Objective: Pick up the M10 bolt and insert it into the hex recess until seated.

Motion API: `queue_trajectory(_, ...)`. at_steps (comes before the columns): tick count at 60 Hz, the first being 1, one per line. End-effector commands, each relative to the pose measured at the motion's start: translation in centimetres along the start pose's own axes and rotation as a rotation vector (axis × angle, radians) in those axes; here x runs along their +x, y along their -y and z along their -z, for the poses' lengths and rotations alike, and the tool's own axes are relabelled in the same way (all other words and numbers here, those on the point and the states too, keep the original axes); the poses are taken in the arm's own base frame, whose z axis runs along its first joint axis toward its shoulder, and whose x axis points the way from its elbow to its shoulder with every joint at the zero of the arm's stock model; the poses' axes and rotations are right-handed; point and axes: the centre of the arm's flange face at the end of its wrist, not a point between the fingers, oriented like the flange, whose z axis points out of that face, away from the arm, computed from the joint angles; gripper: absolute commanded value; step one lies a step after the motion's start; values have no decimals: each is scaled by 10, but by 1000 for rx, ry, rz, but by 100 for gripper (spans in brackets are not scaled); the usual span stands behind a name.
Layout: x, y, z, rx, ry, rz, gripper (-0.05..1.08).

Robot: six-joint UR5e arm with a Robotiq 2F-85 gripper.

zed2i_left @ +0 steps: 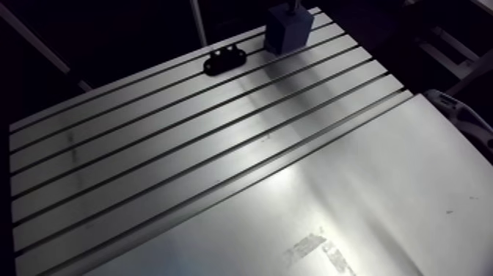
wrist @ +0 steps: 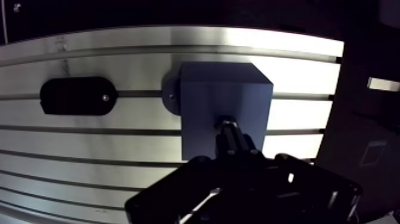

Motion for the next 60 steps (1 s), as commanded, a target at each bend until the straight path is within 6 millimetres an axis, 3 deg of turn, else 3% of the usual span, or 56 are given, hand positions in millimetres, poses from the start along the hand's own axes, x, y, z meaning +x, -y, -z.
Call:
queue_trajectory(1,0,1,-2,2,1,1,108)
queue_trajectory(60,1,1,-5,5,5,1,108)
